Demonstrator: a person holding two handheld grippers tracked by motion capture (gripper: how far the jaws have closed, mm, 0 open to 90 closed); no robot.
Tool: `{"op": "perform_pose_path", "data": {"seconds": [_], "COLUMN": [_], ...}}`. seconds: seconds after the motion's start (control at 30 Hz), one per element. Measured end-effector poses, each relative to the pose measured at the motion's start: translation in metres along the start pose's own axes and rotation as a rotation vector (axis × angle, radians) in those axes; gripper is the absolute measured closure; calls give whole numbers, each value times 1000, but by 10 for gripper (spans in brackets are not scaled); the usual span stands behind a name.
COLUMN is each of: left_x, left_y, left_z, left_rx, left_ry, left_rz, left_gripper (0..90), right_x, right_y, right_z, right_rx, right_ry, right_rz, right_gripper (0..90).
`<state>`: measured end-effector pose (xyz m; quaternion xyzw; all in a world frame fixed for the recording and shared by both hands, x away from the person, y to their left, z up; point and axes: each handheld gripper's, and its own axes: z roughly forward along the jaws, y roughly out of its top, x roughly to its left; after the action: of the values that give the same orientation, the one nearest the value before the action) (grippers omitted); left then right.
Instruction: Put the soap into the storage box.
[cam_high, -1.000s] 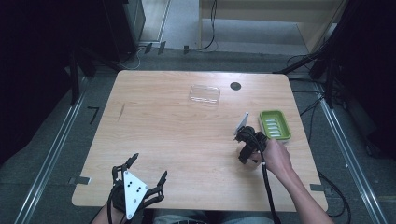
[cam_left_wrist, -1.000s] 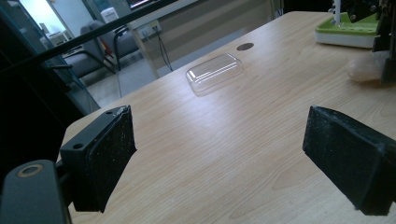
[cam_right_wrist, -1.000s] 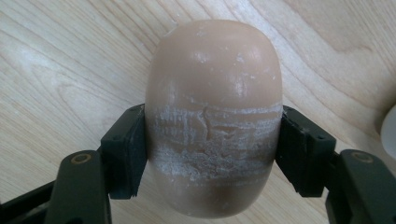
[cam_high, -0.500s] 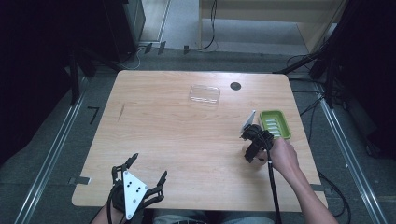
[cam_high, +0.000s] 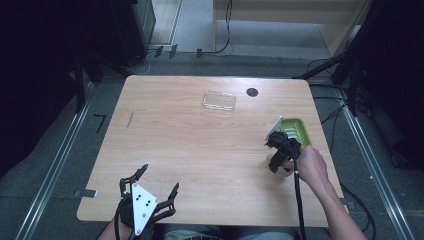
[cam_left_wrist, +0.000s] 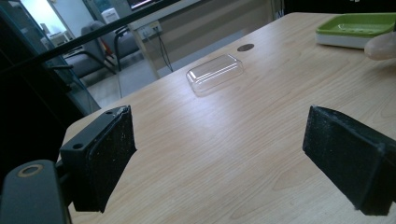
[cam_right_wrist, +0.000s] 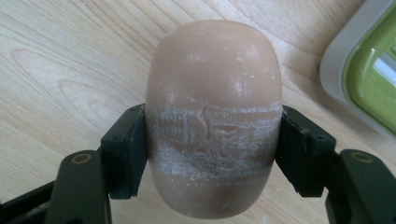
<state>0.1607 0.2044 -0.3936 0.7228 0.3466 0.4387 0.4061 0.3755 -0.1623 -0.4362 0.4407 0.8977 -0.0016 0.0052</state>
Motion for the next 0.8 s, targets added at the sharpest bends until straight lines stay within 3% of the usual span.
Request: {"op": "perform_pose_path", "data": {"seconds": [0.8], "left_x": [0], "left_y": [0], "left_z": [0], "left_rx": [-2], "left_ry": [1], "left_rz": [-1], "left_gripper": [99], "right_x": [-23], "right_y": [-14], "right_z": [-10], "right_rx": [7], "right_ry": [-6], "right_rz": [62], "right_gripper": [335]}}
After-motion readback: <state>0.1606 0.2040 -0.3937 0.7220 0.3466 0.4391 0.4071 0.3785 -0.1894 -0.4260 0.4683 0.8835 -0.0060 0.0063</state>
